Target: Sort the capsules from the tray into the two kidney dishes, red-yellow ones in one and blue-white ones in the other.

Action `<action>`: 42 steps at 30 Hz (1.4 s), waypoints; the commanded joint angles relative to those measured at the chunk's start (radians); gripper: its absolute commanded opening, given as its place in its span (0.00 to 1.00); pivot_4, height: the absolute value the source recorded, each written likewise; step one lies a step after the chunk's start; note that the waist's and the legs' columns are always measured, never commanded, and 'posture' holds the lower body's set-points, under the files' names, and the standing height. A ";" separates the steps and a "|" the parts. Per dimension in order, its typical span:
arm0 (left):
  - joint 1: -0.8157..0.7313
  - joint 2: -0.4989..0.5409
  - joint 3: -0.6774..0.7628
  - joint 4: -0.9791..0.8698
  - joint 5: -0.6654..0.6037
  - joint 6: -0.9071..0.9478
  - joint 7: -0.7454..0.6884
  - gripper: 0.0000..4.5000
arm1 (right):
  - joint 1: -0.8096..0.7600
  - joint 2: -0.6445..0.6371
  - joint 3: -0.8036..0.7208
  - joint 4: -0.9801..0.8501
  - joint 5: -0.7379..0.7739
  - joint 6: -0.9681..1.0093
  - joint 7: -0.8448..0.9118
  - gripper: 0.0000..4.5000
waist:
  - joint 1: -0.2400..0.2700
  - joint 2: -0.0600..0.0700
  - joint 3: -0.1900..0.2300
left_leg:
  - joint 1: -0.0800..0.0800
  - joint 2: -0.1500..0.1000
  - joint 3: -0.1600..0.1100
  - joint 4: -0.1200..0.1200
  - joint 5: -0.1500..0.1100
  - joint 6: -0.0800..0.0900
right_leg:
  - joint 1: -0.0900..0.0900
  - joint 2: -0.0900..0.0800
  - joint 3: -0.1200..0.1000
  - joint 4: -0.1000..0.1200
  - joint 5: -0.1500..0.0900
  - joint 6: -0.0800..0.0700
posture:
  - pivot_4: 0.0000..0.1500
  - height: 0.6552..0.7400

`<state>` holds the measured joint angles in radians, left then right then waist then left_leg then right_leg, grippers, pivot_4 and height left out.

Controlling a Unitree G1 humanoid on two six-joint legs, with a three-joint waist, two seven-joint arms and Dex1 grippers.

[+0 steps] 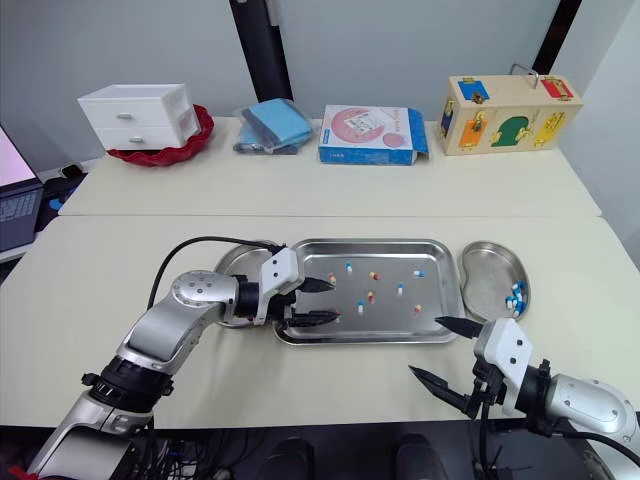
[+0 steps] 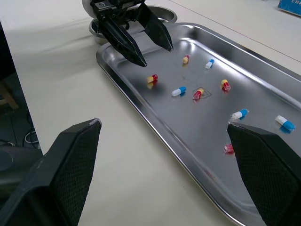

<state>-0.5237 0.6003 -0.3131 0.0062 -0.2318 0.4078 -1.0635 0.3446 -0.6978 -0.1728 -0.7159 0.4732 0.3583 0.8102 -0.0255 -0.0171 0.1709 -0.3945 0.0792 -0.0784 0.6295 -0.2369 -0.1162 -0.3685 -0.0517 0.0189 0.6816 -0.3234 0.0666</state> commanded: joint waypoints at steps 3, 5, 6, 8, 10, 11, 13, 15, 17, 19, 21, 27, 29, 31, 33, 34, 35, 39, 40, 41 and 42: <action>-0.024 -0.021 -0.023 0.031 0.045 -0.032 -0.024 0.66 | -0.003 0.001 0.001 -0.049 0.016 0.009 -0.021 1.00 | 0.000 0.000 0.000 | 0.000 0.000 0.000 0.000 0.000 0.000 | 0.000 0.000 0.000 0.000 0.000 0.000 | 1.00 0.62; -0.023 -0.029 -0.029 0.043 0.058 -0.044 -0.028 0.66 | -0.005 0.001 0.005 -0.052 0.019 0.015 -0.025 1.00 | 0.000 0.000 0.000 | 0.000 0.000 0.000 0.000 0.000 0.000 | 0.000 0.000 0.000 0.000 0.000 0.000 | 1.00 0.62; -0.023 -0.032 -0.032 0.049 0.065 -0.051 -0.029 0.66 | -0.006 0.000 0.006 -0.053 0.020 0.018 -0.026 1.00 | 0.000 0.000 0.000 | 0.000 0.000 0.000 0.000 0.000 0.000 | 0.000 0.000 0.000 0.000 0.000 0.000 | 1.00 0.62; -0.022 -0.038 -0.035 0.066 0.080 -0.068 -0.026 0.66 | -0.008 -0.001 0.008 -0.056 0.022 0.023 -0.029 1.00 | 0.000 0.000 0.000 | 0.000 0.000 0.000 0.000 0.000 0.000 | 0.000 0.000 0.000 0.000 0.000 0.000 | 1.00 0.62; -0.021 -0.046 -0.035 0.080 0.090 -0.078 -0.024 0.66 | -0.012 -0.001 0.006 -0.058 0.028 0.031 -0.032 1.00 | 0.000 0.000 0.000 | 0.000 0.000 0.000 0.000 0.000 0.000 | 0.000 0.000 0.000 0.000 0.000 0.000 | 1.00 0.62; -0.021 -0.049 -0.036 0.085 0.095 -0.082 -0.024 0.66 | -0.015 -0.001 0.004 -0.059 0.034 0.036 -0.032 1.00 | 0.000 0.000 0.000 | 0.000 0.000 0.000 0.000 0.000 0.000 | 0.000 0.000 0.000 0.000 0.000 0.000 | 1.00 0.62; -0.019 -0.053 -0.037 0.092 0.104 -0.088 -0.027 0.66 | -0.019 -0.004 0.002 -0.062 0.044 0.045 -0.034 1.00 | 0.000 0.000 0.000 | 0.000 0.000 0.000 0.000 0.000 0.000 | 0.000 0.000 0.000 0.000 0.000 0.000 | 1.00 0.62; -0.015 -0.054 -0.043 0.103 0.119 -0.098 -0.030 0.66 | -0.026 -0.009 -0.002 -0.064 0.051 0.051 -0.029 1.00 | 0.000 0.000 0.000 | 0.000 0.000 0.000 0.000 0.000 0.000 | 0.000 0.000 0.000 0.000 0.000 0.000 | 1.00 0.62; -0.013 -0.057 -0.043 0.113 0.129 -0.102 -0.030 0.62 | -0.034 -0.015 -0.006 -0.065 0.058 0.057 -0.026 1.00 | 0.000 0.000 0.000 | 0.000 0.000 0.000 0.000 0.000 0.000 | 0.000 0.000 0.000 0.000 0.000 0.000 | 1.00 0.62; -0.010 -0.060 -0.045 0.118 0.139 -0.107 -0.029 0.54 | -0.042 -0.026 -0.015 -0.063 0.065 0.062 -0.019 1.00 | 0.000 0.000 0.000 | 0.000 0.000 0.000 0.000 0.000 0.000 | 0.000 0.000 0.000 0.000 0.000 0.000 | 1.00 0.62; -0.008 -0.063 -0.048 0.121 0.147 -0.111 -0.029 0.40 | -0.047 -0.034 -0.022 -0.061 0.071 0.065 -0.013 1.00 | 0.000 0.000 0.000 | 0.000 0.000 0.000 0.000 0.000 0.000 | 0.000 0.000 0.000 0.000 0.000 0.000 | 1.00 0.62; -0.003 -0.078 -0.047 0.121 0.157 -0.115 -0.025 0.07 | -0.028 -0.075 -0.051 -0.040 0.060 0.032 0.036 1.00 | 0.000 0.000 0.000 | 0.000 0.000 0.000 0.000 0.000 0.000 | 0.000 0.000 0.000 0.000 0.000 0.000 | 1.00 0.62; -0.003 -0.083 -0.044 0.121 0.158 -0.118 -0.025 0.07 | -0.021 -0.089 -0.068 -0.024 0.053 0.015 0.060 1.00 | 0.000 0.000 0.000 | 0.000 0.000 0.000 0.001 0.000 0.000 | 0.001 0.000 0.000 0.000 0.000 0.000 | 1.00 0.62; -0.007 -0.087 -0.032 0.117 0.153 -0.124 -0.023 0.07 | -0.018 -0.104 -0.089 0.002 0.038 -0.016 0.088 1.00 | 0.001 0.000 0.000 | 0.000 0.000 0.000 0.000 0.000 0.000 | 0.001 0.000 0.000 0.000 0.000 0.000 | 1.00 0.62; -0.011 -0.087 -0.021 0.106 0.144 -0.121 -0.023 0.07 | -0.018 -0.110 -0.099 0.027 0.016 -0.056 0.109 1.00 | 0.001 0.000 0.000 | 0.000 0.000 0.000 0.001 0.000 0.000 | 0.001 0.000 0.000 0.000 0.000 0.001 | 1.00 0.62; -0.014 -0.083 -0.010 0.085 0.132 -0.107 -0.025 0.07 | -0.015 -0.113 -0.106 0.049 -0.001 -0.088 0.126 1.00 | 0.000 0.000 0.000 | 0.000 0.000 0.000 0.001 0.000 0.000 | 0.001 0.000 0.000 0.000 0.000 0.001 | 1.00 0.62; -0.016 -0.076 0.005 0.055 0.117 -0.086 -0.028 0.07 | -0.010 -0.116 -0.113 0.071 -0.016 -0.118 0.143 1.00 | 0.000 0.000 0.000 | 0.000 0.000 0.000 0.001 0.000 0.000 | 0.001 0.000 0.000 0.000 0.000 0.001 | 1.00 0.62; -0.006 -0.028 0.075 -0.077 0.045 0.011 -0.038 0.07 | -0.001 -0.115 -0.130 0.125 -0.029 -0.178 0.180 1.00 | 0.000 0.000 0.000 | 0.000 0.000 0.000 0.001 0.000 0.000 | 0.000 0.000 0.000 0.000 0.000 0.001 | 1.00 0.62; 0.002 -0.009 0.103 -0.114 0.020 0.043 -0.040 0.07 | -0.002 -0.115 -0.130 0.133 -0.030 -0.186 0.184 1.00 | 0.000 0.000 0.000 | 0.000 0.000 0.000 0.000 0.000 0.000 | 0.000 0.000 0.000 0.000 0.000 0.001 | 1.00 0.62; 0.008 0.004 0.122 -0.140 0.002 0.067 -0.040 0.07 | -0.002 -0.115 -0.130 0.139 -0.030 -0.192 0.188 1.00 | -0.001 0.000 0.000 | 0.000 0.000 0.000 0.000 0.000 0.000 | 0.000 0.000 0.000 0.000 0.000 0.001 | 1.00 0.62; 0.018 0.023 0.153 -0.168 -0.022 0.104 -0.035 0.07 | -0.006 -0.113 -0.129 0.147 -0.030 -0.196 0.188 1.00 | -0.003 0.000 0.000 | 0.000 0.000 0.000 0.000 0.000 0.000 | 0.001 0.000 0.000 0.001 0.000 0.001 | 1.00 0.62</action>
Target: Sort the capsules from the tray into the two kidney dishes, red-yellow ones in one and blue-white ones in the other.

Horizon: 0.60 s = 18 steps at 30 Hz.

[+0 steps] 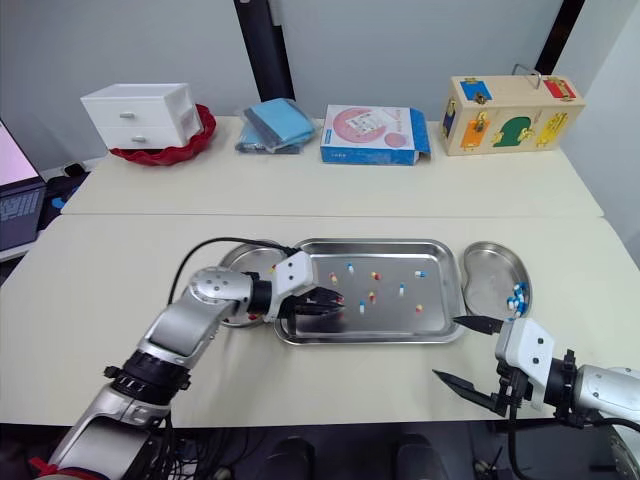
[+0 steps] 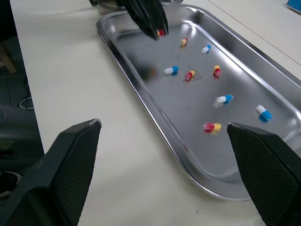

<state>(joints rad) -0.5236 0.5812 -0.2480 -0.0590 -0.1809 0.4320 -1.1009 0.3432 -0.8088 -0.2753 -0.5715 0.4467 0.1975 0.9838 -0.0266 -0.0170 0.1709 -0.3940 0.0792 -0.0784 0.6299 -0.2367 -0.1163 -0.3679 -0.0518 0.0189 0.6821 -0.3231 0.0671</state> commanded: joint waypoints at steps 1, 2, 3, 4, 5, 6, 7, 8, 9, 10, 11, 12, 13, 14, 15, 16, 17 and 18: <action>0.031 0.065 0.125 -0.127 -0.096 0.105 0.006 0.07 | -0.010 0.000 -0.024 0.011 -0.004 -0.041 0.015 1.00 | -0.003 0.000 0.000 | 0.000 0.000 0.000 0.000 0.000 0.000 | 0.000 0.000 0.000 0.000 0.000 0.000 | 1.00 0.62; 0.044 0.091 0.171 -0.146 -0.125 0.143 0.011 0.07 | -0.016 0.000 -0.020 0.018 -0.007 -0.047 0.015 1.00 | -0.004 0.000 0.000 | 0.000 0.000 0.000 0.000 0.000 0.000 | 0.000 0.000 0.000 0.000 0.000 0.000 | 1.00 0.62; 0.056 0.111 0.217 -0.154 -0.149 0.166 0.020 0.07 | -0.021 0.001 -0.016 0.022 -0.008 -0.051 0.016 1.00 | -0.004 0.000 0.000 | 0.000 0.000 0.000 0.000 0.000 0.000 | 0.000 0.000 0.000 0.000 0.000 0.000 | 1.00 0.62; 0.063 0.123 0.245 -0.159 -0.165 0.180 0.028 0.07 | -0.023 0.001 -0.014 0.024 -0.009 -0.053 0.016 1.00 | -0.003 0.000 0.000 | 0.000 0.000 0.000 0.000 0.000 0.000 | 0.000 0.000 0.000 0.000 0.000 0.000 | 1.00 0.62; 0.076 0.139 0.292 -0.150 -0.181 0.191 0.044 0.07 | -0.030 0.002 -0.007 0.026 -0.010 -0.056 0.018 1.00 | -0.002 0.000 0.000 | 0.000 0.000 0.000 0.000 0.000 0.000 | 0.000 0.000 0.000 0.000 0.000 0.000 | 1.00 0.62; 0.092 0.156 0.329 -0.138 -0.186 0.183 0.053 0.07 | -0.036 0.002 0.000 0.027 -0.010 -0.058 0.020 1.00 | -0.002 0.000 0.000 | 0.000 0.000 0.000 0.000 0.000 0.000 | 0.000 0.000 0.000 0.000 0.000 0.000 | 1.00 0.62; 0.109 0.170 0.362 -0.126 -0.189 0.169 0.056 0.07 | -0.044 0.004 0.008 0.026 -0.009 -0.058 0.020 1.00 | -0.002 0.000 0.000 | 0.000 0.000 0.000 0.000 0.000 0.000 | 0.000 0.000 0.000 0.000 0.000 0.000 | 1.00 0.62; 0.129 0.183 0.396 -0.114 -0.196 0.171 0.064 0.07 | -0.055 0.006 0.016 0.022 -0.007 -0.055 0.019 1.00 | -0.002 0.000 0.000 | 0.000 0.000 0.000 0.000 0.000 0.000 | 0.000 0.000 0.000 0.000 0.000 0.000 | 1.00 0.62; 0.147 0.192 0.421 -0.104 -0.199 0.166 0.071 0.07 | -0.065 0.007 0.024 0.017 -0.004 -0.052 0.019 1.00 | -0.001 0.000 0.000 | 0.000 0.000 0.000 0.000 0.000 0.000 | 0.000 0.000 0.000 0.000 0.000 0.000 | 1.00 0.62; 0.166 0.198 0.442 -0.097 -0.204 0.153 0.071 0.07 | -0.076 0.010 0.030 0.012 0.001 -0.049 0.016 1.00 | -0.001 0.000 0.000 | 0.000 0.000 0.000 0.000 0.000 0.000 | 0.000 0.000 0.000 0.000 0.000 0.000 | 1.00 0.62; 0.182 0.201 0.461 -0.093 -0.210 0.154 0.077 0.07 | -0.088 0.013 0.036 0.007 0.004 -0.046 0.013 1.00 | -0.001 0.000 0.000 | 0.000 0.000 0.000 0.000 0.000 0.000 | 0.000 0.000 0.000 0.000 0.000 0.000 | 1.00 0.62; 0.199 0.202 0.479 -0.086 -0.213 0.150 0.085 0.07 | -0.103 0.016 0.043 0.001 0.009 -0.043 0.010 1.00 | -0.001 0.000 0.000 | 0.000 0.000 0.000 0.000 0.000 0.000 | 0.000 0.000 0.000 0.000 0.000 0.000 | 1.00 0.62; 0.219 0.205 0.493 -0.080 -0.209 0.137 0.092 0.07 | -0.119 0.020 0.052 -0.010 0.016 -0.038 0.006 1.00 | -0.001 0.000 0.000 | 0.000 0.000 0.000 0.000 0.000 0.000 | 0.000 0.000 0.000 0.000 0.000 0.000 | 1.00 0.62; 0.232 0.207 0.501 -0.076 -0.206 0.127 0.097 0.07 | -0.130 0.023 0.058 -0.018 0.021 -0.034 0.003 1.00 | 0.000 0.000 0.000 | 0.000 0.000 0.000 0.000 0.000 0.000 | 0.000 0.000 0.000 0.000 0.000 0.000 | 1.00 0.62; 0.246 0.207 0.510 -0.076 -0.208 0.124 0.104 0.07 | -0.143 0.026 0.067 -0.029 0.027 -0.030 0.000 1.00 | 0.000 0.000 0.000 | 0.000 0.000 0.000 0.000 0.000 0.000 | 0.000 0.000 0.000 0.000 0.000 0.000 | 1.00 0.62; 0.252 0.207 0.513 -0.074 -0.210 0.123 0.108 0.07 | -0.153 0.028 0.073 -0.034 0.031 -0.026 -0.002 1.00 | 0.002 0.000 0.000 | 0.000 0.000 0.000 0.000 0.000 0.000 | 0.000 0.000 0.000 0.000 0.000 0.000 | 1.00 0.62; 0.259 0.205 0.517 -0.075 -0.215 0.123 0.113 0.07 | -0.171 0.031 0.087 -0.048 0.038 -0.017 -0.006 1.00 | 0.003 0.000 0.000 | 0.000 0.000 0.000 0.000 0.000 0.000 | 0.000 0.000 -0.001 0.000 0.000 0.000 | 1.00 0.62; 0.270 0.203 0.517 -0.078 -0.217 0.120 0.115 0.07 | -0.193 0.035 0.107 -0.066 0.046 -0.008 -0.010 1.00 | 0.003 0.000 0.001 | 0.000 0.000 0.000 0.000 0.000 0.000 | 0.000 0.000 -0.001 0.000 0.000 0.000 | 1.00 0.62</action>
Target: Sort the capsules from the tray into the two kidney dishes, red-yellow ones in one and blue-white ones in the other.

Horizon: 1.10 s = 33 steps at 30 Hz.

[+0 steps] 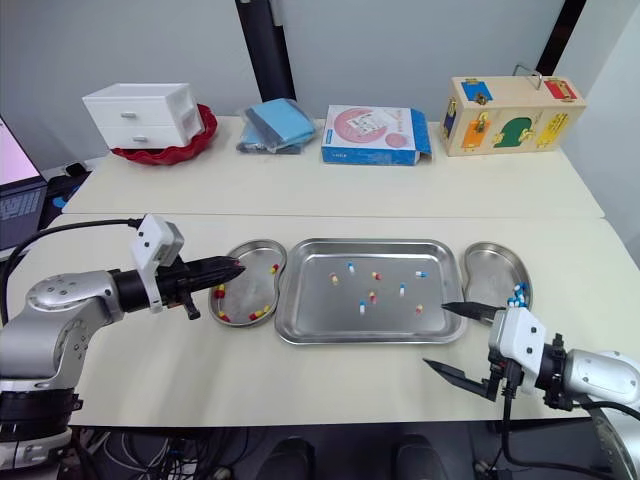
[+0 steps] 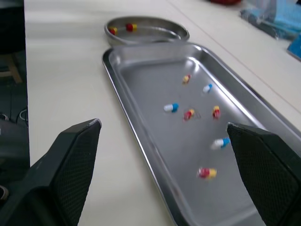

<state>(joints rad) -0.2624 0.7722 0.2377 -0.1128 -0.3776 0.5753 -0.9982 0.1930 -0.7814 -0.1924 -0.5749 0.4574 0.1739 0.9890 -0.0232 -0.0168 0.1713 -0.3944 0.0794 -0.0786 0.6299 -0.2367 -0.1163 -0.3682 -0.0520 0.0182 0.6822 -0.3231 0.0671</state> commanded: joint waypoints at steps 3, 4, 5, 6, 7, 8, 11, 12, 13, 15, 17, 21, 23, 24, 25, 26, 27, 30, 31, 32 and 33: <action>0.028 0.005 0.028 -0.025 -0.024 -0.032 0.022 0.07 | -0.099 0.019 0.074 -0.112 0.066 0.055 -0.031 1.00 | -0.002 0.000 0.000 | 0.000 0.000 0.000 0.000 0.000 0.000 | 0.000 0.000 0.000 0.000 0.000 0.000 | 1.00 0.62; 0.031 0.003 0.025 -0.020 -0.022 -0.038 0.027 0.07 | -0.112 0.020 0.089 -0.124 0.072 0.067 -0.035 1.00 | -0.002 0.000 0.000 | 0.000 0.000 0.000 0.000 0.000 0.000 | 0.000 0.000 0.000 0.000 0.000 0.000 | 1.00 0.62; 0.033 0.002 0.022 -0.016 -0.021 -0.043 0.031 0.07 | -0.129 0.026 0.109 -0.139 0.079 0.080 -0.042 1.00 | -0.002 0.000 0.000 | 0.000 0.000 0.000 0.000 0.000 0.000 | 0.000 0.000 0.000 0.000 0.000 0.000 | 1.00 0.62; 0.035 0.001 0.018 -0.013 -0.021 -0.047 0.034 0.07 | -0.143 0.032 0.126 -0.151 0.086 0.092 -0.050 1.00 | -0.002 0.000 0.000 | 0.000 0.000 0.000 0.000 0.000 0.000 | 0.000 0.000 0.000 0.000 0.000 0.000 | 1.00 0.62; 0.036 -0.001 0.015 -0.010 -0.021 -0.052 0.038 0.07 | -0.159 0.039 0.142 -0.161 0.092 0.105 -0.059 1.00 | -0.002 0.000 0.000 | 0.000 0.000 0.000 0.000 0.000 0.000 | 0.000 0.000 0.000 0.000 0.000 0.000 | 1.00 0.62; 0.036 -0.003 0.013 -0.008 -0.022 -0.055 0.041 0.07 | -0.173 0.044 0.156 -0.169 0.095 0.115 -0.067 1.00 | -0.002 0.000 0.000 | 0.000 0.000 0.000 0.000 0.000 0.000 | 0.000 0.000 0.000 0.000 0.000 0.000 | 1.00 0.62; 0.038 -0.009 0.009 0.000 -0.025 -0.067 0.043 0.23 | -0.206 0.059 0.178 -0.174 0.103 0.137 -0.086 1.00 | -0.002 0.000 0.000 | 0.000 0.000 0.000 0.000 0.000 0.000 | -0.001 0.000 0.000 0.000 0.000 0.000 | 1.00 0.62; 0.040 -0.011 0.009 0.000 -0.036 -0.064 0.036 0.28 | -0.211 0.061 0.183 -0.172 0.102 0.140 -0.089 1.00 | -0.002 0.000 0.000 | 0.000 0.000 0.000 0.000 0.000 0.000 | -0.001 0.000 0.000 0.000 0.000 0.000 | 1.00 0.62; 0.047 -0.012 0.010 -0.008 -0.051 -0.062 0.021 0.36 | -0.215 0.063 0.188 -0.170 0.100 0.142 -0.091 1.00 | -0.002 0.000 0.000 | 0.000 0.000 0.000 0.000 0.000 0.000 | -0.001 0.000 0.000 0.000 0.000 0.000 | 1.00 0.62; 0.061 -0.013 0.011 -0.019 -0.061 -0.073 0.005 0.50 | -0.215 0.068 0.197 -0.171 0.096 0.145 -0.095 1.00 | -0.003 0.000 0.000 | 0.000 0.000 0.000 0.000 0.000 0.000 | -0.001 0.000 0.000 0.000 0.000 0.000 | 1.00 0.62; 0.067 -0.012 0.009 -0.021 -0.064 -0.081 0.005 0.67 | -0.214 0.070 0.203 -0.170 0.094 0.145 -0.098 1.00 | -0.003 0.000 0.000 | 0.000 0.000 0.000 0.000 0.000 0.000 | -0.001 0.000 0.000 0.000 0.000 0.000 | 1.00 0.62; 0.078 -0.010 0.012 -0.023 -0.069 -0.100 -0.001 0.95 | -0.209 0.077 0.213 -0.163 0.083 0.141 -0.110 1.00 | -0.003 0.000 0.000 | 0.000 0.000 0.000 0.000 0.000 0.000 | -0.001 0.000 0.000 0.000 0.000 0.000 | 1.00 0.62; 0.084 -0.011 0.020 -0.023 -0.065 -0.123 0.006 0.99 | -0.205 0.079 0.212 -0.158 0.073 0.138 -0.115 1.00 | -0.003 0.000 0.000 | 0.000 0.000 0.000 0.000 0.000 0.000 | -0.001 0.000 0.000 0.000 0.000 0.000 | 1.00 0.62; 0.092 -0.010 0.031 -0.026 -0.070 -0.128 0.007 0.99 | -0.200 0.080 0.210 -0.155 0.066 0.137 -0.120 1.00 | -0.003 0.000 0.000 | 0.000 0.000 0.000 0.000 0.000 0.000 | -0.001 0.000 0.000 0.000 0.000 0.000 | 1.00 0.62; 0.098 -0.010 0.037 -0.030 -0.074 -0.130 0.010 0.99 | -0.196 0.080 0.208 -0.153 0.062 0.136 -0.122 1.00 | -0.003 0.000 0.000 | 0.000 0.000 0.000 0.000 0.000 0.000 | -0.001 0.000 0.000 0.000 0.000 0.000 | 1.00 0.62; 0.110 -0.007 0.048 -0.034 -0.080 -0.135 0.006 0.99 | -0.191 0.080 0.205 -0.150 0.056 0.136 -0.128 1.00 | -0.003 0.000 0.000 | 0.000 0.000 0.000 0.000 0.000 0.000 | -0.001 0.000 0.000 0.000 0.000 0.000 | 1.00 0.62; 0.119 -0.004 0.054 -0.037 -0.084 -0.138 0.004 0.99 | -0.187 0.079 0.204 -0.149 0.052 0.136 -0.132 1.00 | -0.003 0.000 0.000 | 0.000 0.000 0.000 0.000 0.000 0.000 | -0.001 0.000 0.000 0.000 0.000 0.000 | 1.00 0.62; 0.187 0.012 0.097 -0.062 -0.105 -0.148 -0.017 0.99 | -0.155 0.076 0.182 -0.141 0.040 0.140 -0.148 1.00 | -0.003 0.000 0.000 | 0.000 0.000 0.000 0.000 0.000 0.000 | -0.001 0.000 0.000 0.000 0.000 0.000 | 1.00 0.62; 0.226 0.021 0.126 -0.077 -0.114 -0.148 -0.024 0.99 | -0.132 0.074 0.161 -0.142 0.047 0.152 -0.160 1.00 | -0.003 0.000 0.000 | -0.001 0.000 0.000 -0.001 0.000 0.000 | -0.001 0.000 0.000 0.000 0.000 0.000 | 1.00 0.62; 0.254 0.025 0.145 -0.091 -0.120 -0.148 -0.027 0.99 | -0.115 0.072 0.144 -0.142 0.054 0.158 -0.166 1.00 | -0.003 0.000 0.000 | -0.001 0.000 0.000 -0.001 0.000 0.000 | -0.002 0.000 0.000 0.000 0.000 0.000 | 1.00 0.62; 0.285 0.028 0.172 -0.102 -0.129 -0.153 -0.033 0.99 | -0.096 0.068 0.125 -0.147 0.061 0.168 -0.172 1.00 | -0.003 0.000 0.000 | -0.001 0.000 0.000 -0.001 0.000 0.000 | -0.002 0.000 0.000 0.000 0.000 0.000 | 1.00 0.62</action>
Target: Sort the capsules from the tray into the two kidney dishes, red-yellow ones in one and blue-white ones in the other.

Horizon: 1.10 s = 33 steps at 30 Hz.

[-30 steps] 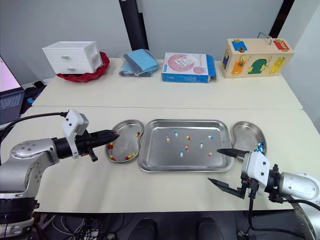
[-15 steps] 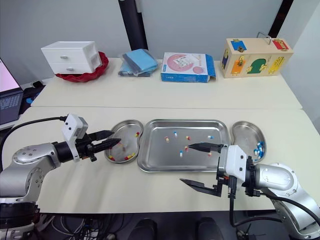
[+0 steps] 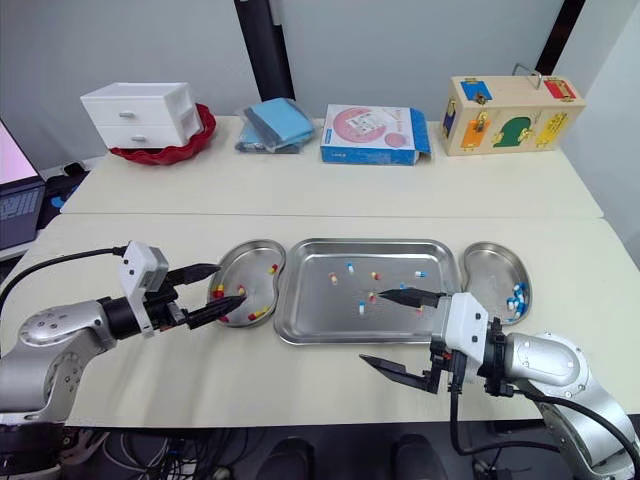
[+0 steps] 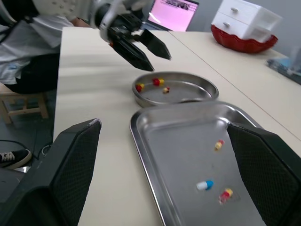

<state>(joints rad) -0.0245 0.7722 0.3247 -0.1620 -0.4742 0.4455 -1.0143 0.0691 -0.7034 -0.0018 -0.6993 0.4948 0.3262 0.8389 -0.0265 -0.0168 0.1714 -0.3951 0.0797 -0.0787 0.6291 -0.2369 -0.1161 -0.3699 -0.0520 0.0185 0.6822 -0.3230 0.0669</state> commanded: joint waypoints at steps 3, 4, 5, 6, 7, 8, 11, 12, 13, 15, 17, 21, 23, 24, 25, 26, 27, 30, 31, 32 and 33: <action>0.209 0.008 0.218 -0.074 -0.053 -0.043 -0.027 0.99 | 0.141 -0.036 -0.221 -0.009 0.033 0.037 -0.027 1.00 | 0.000 0.000 0.000 | 0.000 0.000 0.000 0.000 0.000 0.000 | 0.000 0.000 0.000 0.000 0.000 0.000 | 1.00 0.62; 0.255 -0.005 0.246 -0.076 -0.052 -0.058 -0.024 0.99 | 0.184 -0.047 -0.273 0.008 0.031 0.032 -0.011 1.00 | 0.001 0.000 0.000 | 0.000 0.000 0.000 0.000 0.000 0.000 | 0.000 0.000 0.000 0.000 0.000 0.000 | 1.00 0.62; 0.292 -0.017 0.260 -0.077 -0.050 -0.068 -0.019 0.99 | 0.226 -0.057 -0.314 0.027 0.024 0.017 0.013 1.00 | 0.001 0.000 0.000 | 0.000 0.000 0.000 0.000 0.000 0.000 | 0.000 0.000 0.000 -0.001 0.000 0.000 | 1.00 0.62; 0.318 -0.025 0.268 -0.082 -0.050 -0.074 -0.014 0.99 | 0.256 -0.064 -0.343 0.042 0.019 0.003 0.032 1.00 | 0.001 0.000 0.000 | 0.000 0.000 0.001 0.000 0.000 0.000 | 0.001 0.000 0.000 -0.001 0.000 0.000 | 1.00 0.62; 0.342 -0.039 0.277 -0.080 -0.045 -0.082 -0.001 0.99 | 0.291 -0.065 -0.372 0.066 0.010 -0.017 0.049 1.00 | 0.002 -0.001 0.000 | 0.001 0.000 0.001 0.000 0.000 0.000 | 0.001 0.000 0.000 -0.001 0.000 0.000 | 1.00 0.62; 0.362 -0.052 0.286 -0.078 -0.039 -0.087 0.013 0.99 | 0.317 -0.064 -0.398 0.093 0.002 -0.034 0.061 1.00 | 0.006 -0.001 -0.001 | 0.001 0.000 0.001 0.000 0.000 0.000 | 0.001 0.000 0.000 0.000 0.000 0.000 | 1.00 0.62; 0.424 -0.086 0.302 -0.081 -0.021 -0.114 0.044 0.99 | 0.363 -0.060 -0.471 0.198 -0.016 -0.073 0.084 1.00 | 0.010 -0.003 -0.002 | 0.001 0.000 0.001 0.000 0.000 0.000 | 0.001 0.000 0.000 0.000 0.000 0.000 | 1.00 0.62; 0.447 -0.093 0.305 -0.090 -0.025 -0.111 0.048 0.99 | 0.371 -0.062 -0.488 0.233 -0.024 -0.086 0.091 1.00 | 0.010 -0.003 -0.002 | 0.002 0.000 0.001 0.000 0.000 0.000 | 0.001 0.000 0.000 0.000 0.000 0.000 | 1.00 0.62; 0.470 -0.099 0.307 -0.101 -0.036 -0.103 0.047 0.99 | 0.380 -0.066 -0.500 0.265 -0.036 -0.104 0.100 1.00 | 0.009 -0.004 -0.002 | 0.002 0.000 0.001 0.000 0.000 0.000 | 0.002 0.000 0.001 0.000 0.000 0.000 | 1.00 0.62; 0.515 -0.113 0.309 -0.128 -0.050 -0.104 0.042 0.99 | 0.397 -0.075 -0.521 0.324 -0.048 -0.128 0.128 1.00 | 0.009 -0.004 -0.003 | 0.002 0.000 0.001 0.000 0.000 0.000 | 0.002 0.000 0.001 -0.001 0.000 -0.001 | 1.00 0.62; 0.550 -0.123 0.306 -0.144 -0.039 -0.128 0.041 0.99 | 0.410 -0.082 -0.533 0.361 -0.047 -0.133 0.154 1.00 | 0.008 -0.004 -0.003 | 0.002 0.000 0.001 0.000 0.000 0.000 | 0.002 0.000 0.001 -0.001 0.000 -0.001 | 1.00 0.62; 0.577 -0.137 0.295 -0.170 -0.041 -0.137 0.060 0.99 | 0.423 -0.090 -0.525 0.405 -0.071 -0.173 0.186 1.00 | 0.008 -0.003 -0.003 | 0.002 0.000 0.001 0.000 0.000 0.000 | 0.002 0.000 0.001 -0.001 -0.001 -0.001 | 1.00 0.62; 0.583 -0.140 0.288 -0.185 -0.042 -0.138 0.064 0.99 | 0.415 -0.088 -0.522 0.421 -0.080 -0.185 0.186 1.00 | 0.008 -0.004 -0.003 | 0.002 0.000 0.001 0.000 0.000 0.000 | 0.002 0.000 0.001 -0.001 -0.001 -0.001 | 1.00 0.62; 0.586 -0.141 0.283 -0.193 -0.043 -0.139 0.065 0.99 | 0.411 -0.086 -0.522 0.428 -0.083 -0.189 0.187 1.00 | 0.008 -0.004 -0.003 | 0.002 0.000 0.001 0.000 0.000 0.000 | 0.002 0.000 0.001 -0.001 -0.001 -0.001 | 1.00 0.62; 0.589 -0.142 0.279 -0.200 -0.044 -0.138 0.065 0.99 | 0.409 -0.086 -0.521 0.433 -0.086 -0.192 0.188 1.00 | 0.008 -0.004 -0.003 | 0.002 0.000 0.001 0.000 0.000 0.000 | 0.002 0.000 0.001 -0.001 -0.001 -0.001 | 1.00 0.62; 0.590 -0.144 0.276 -0.207 -0.045 -0.138 0.067 0.99 | 0.408 -0.086 -0.521 0.436 -0.087 -0.195 0.191 1.00 | 0.007 -0.003 -0.003 | 0.002 0.000 0.001 0.000 0.000 0.000 | 0.002 0.000 0.001 -0.001 -0.001 -0.001 | 1.00 0.62; 0.591 -0.145 0.271 -0.215 -0.045 -0.139 0.068 0.99 | 0.409 -0.085 -0.520 0.438 -0.090 -0.198 0.193 1.00 | 0.007 -0.003 -0.003 | 0.002 0.000 0.001 0.000 0.000 0.000 | 0.002 0.000 0.001 -0.001 -0.001 -0.001 | 1.00 0.62; 0.592 -0.148 0.251 -0.240 -0.047 -0.133 0.069 0.99 | 0.413 -0.083 -0.520 0.442 -0.094 -0.206 0.196 1.00 | 0.007 -0.003 -0.003 | 0.002 0.000 0.001 0.000 0.000 0.000 | 0.002 0.000 0.001 -0.001 -0.001 -0.001 | 1.00 0.62; 0.592 -0.148 0.246 -0.245 -0.047 -0.132 0.070 0.99 | 0.413 -0.083 -0.520 0.443 -0.094 -0.208 0.196 1.00 | 0.007 -0.003 -0.003 | 0.002 0.000 0.001 0.000 0.000 0.000 | 0.002 0.000 0.001 -0.001 -0.001 -0.001 | 1.00 0.62; 0.591 -0.150 0.236 -0.252 -0.047 -0.131 0.069 0.99 | 0.415 -0.082 -0.519 0.441 -0.095 -0.210 0.196 1.00 | 0.007 -0.003 -0.003 | 0.002 0.000 0.001 0.000 0.000 0.000 | 0.002 0.000 0.001 -0.001 -0.001 -0.001 | 1.00 0.62; 0.590 -0.152 0.221 -0.264 -0.049 -0.129 0.069 0.99 | 0.420 -0.079 -0.517 0.436 -0.097 -0.215 0.197 1.00 | 0.007 -0.003 -0.003 | 0.002 0.000 0.001 0.000 0.000 0.000 | 0.002 0.000 0.001 -0.001 -0.001 -0.001 | 1.00 0.62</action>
<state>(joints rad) 0.5582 0.6256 0.5606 -0.3873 -0.5083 0.3221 -0.9479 0.4832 -0.7775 -0.4999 -0.2463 0.3961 0.1354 1.0276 -0.0197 -0.0203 0.1683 -0.3931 0.0798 -0.0773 0.6291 -0.2370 -0.1160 -0.3683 -0.0522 0.0197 0.6816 -0.3237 0.0656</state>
